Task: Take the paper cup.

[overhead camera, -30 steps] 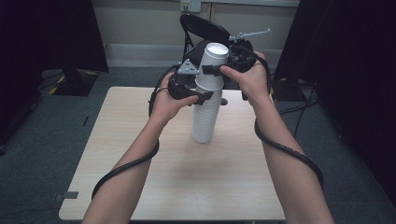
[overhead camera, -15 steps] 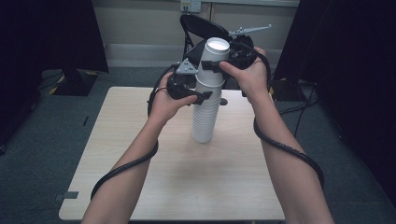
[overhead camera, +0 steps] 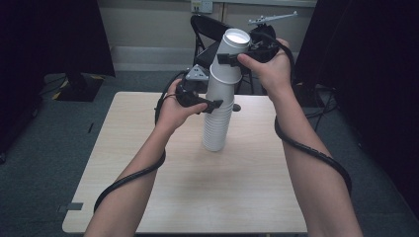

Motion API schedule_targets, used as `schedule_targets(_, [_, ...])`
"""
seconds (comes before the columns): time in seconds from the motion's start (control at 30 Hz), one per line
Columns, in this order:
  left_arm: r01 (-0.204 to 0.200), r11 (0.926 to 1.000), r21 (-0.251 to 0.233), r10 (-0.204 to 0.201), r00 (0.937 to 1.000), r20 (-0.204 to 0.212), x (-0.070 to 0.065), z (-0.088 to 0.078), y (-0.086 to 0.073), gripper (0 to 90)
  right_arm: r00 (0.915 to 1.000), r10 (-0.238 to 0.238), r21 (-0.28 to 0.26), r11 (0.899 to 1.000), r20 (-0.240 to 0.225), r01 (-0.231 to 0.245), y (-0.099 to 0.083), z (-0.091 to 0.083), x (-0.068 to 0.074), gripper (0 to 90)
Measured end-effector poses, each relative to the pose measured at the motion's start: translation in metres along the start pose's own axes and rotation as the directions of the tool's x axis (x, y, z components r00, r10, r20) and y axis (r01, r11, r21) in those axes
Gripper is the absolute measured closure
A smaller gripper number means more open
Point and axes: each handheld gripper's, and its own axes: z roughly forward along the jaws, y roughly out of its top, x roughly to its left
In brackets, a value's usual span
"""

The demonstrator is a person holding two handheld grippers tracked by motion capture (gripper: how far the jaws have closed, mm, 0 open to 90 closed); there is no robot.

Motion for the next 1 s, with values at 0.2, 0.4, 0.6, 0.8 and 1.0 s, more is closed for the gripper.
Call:
schedule_targets(0.2, [0.011,0.9999,-0.001,-0.011,0.9999,-0.004,0.002,-0.003,0.0,19.9,0.9998,0.015,-0.009,1.0,0.009,-0.015,0.004,-0.007,-0.004,17.6])
schedule_targets(0.4, [0.011,0.9999,0.006,-0.011,0.9999,-0.006,0.003,-0.003,-0.003,19.9,0.9993,0.03,-0.019,0.999,0.024,-0.029,0.004,-0.015,-0.01,17.6])
schedule_targets(0.6, [0.01,0.9999,0.014,-0.01,0.9999,-0.005,0.002,-0.002,-0.006,20.0,0.9983,0.041,-0.022,0.999,0.041,-0.04,-0.001,-0.024,-0.018,17.5])
schedule_targets(0.8, [0.008,0.9997,0.023,-0.008,0.9999,-0.007,0.001,-0.001,-0.011,20.0,0.9968,0.052,-0.034,0.998,0.06,-0.05,-0.01,-0.036,-0.027,17.5])
schedule_targets(1.0, [0.005,0.9994,0.034,-0.004,1.0,-0.008,0.001,-0.002,-0.016,19.9,0.994,0.065,-0.037,0.997,0.088,-0.062,-0.02,-0.051,-0.04,17.6])
